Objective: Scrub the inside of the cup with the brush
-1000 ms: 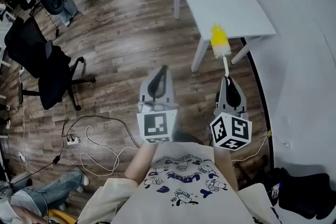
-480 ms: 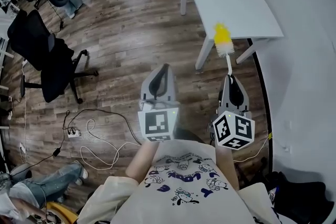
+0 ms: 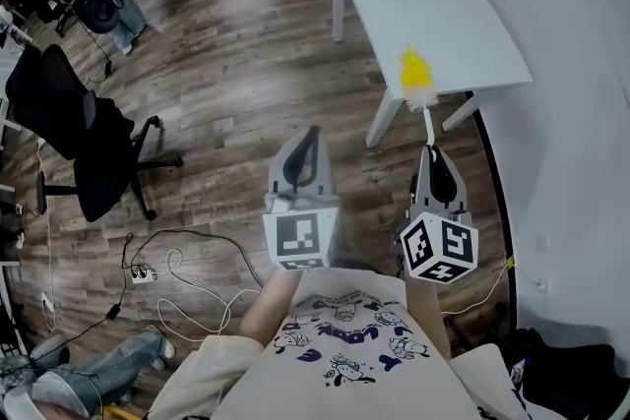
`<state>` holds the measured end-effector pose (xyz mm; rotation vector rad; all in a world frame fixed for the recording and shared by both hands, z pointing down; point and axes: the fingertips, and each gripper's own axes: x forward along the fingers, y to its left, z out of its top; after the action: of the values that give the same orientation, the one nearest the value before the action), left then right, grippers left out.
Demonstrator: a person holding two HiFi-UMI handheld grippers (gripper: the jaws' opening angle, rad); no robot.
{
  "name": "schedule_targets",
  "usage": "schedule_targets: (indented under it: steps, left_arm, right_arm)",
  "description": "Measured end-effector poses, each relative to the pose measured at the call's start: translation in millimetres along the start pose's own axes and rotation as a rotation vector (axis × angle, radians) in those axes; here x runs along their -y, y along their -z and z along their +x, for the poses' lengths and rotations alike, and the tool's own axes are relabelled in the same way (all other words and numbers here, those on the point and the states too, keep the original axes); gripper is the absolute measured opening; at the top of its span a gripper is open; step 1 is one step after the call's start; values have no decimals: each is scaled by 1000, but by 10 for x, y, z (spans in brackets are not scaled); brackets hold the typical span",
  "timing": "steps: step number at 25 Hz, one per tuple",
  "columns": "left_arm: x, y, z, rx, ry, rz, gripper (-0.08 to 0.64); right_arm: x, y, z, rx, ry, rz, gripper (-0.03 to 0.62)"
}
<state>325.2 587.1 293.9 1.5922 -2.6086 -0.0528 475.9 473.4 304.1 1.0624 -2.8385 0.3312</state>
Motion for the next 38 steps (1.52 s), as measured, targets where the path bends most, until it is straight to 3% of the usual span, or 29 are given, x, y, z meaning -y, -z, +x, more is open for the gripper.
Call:
schedule_targets:
  steps: [19,26,38]
  left_arm:
    - [-1008,-279,1555,17,95,-11,14]
    - [-1266,-346,1845,17,117,-15,14]
    - [-1522,-100,2104,-31,85,-44,14]
  right_arm:
    - [-428,-389,1599,48,92,1,44]
    - [-587,-451,1911,45,111,-5,44]
    - [-663,-312,2351,-7,83,-21,44]
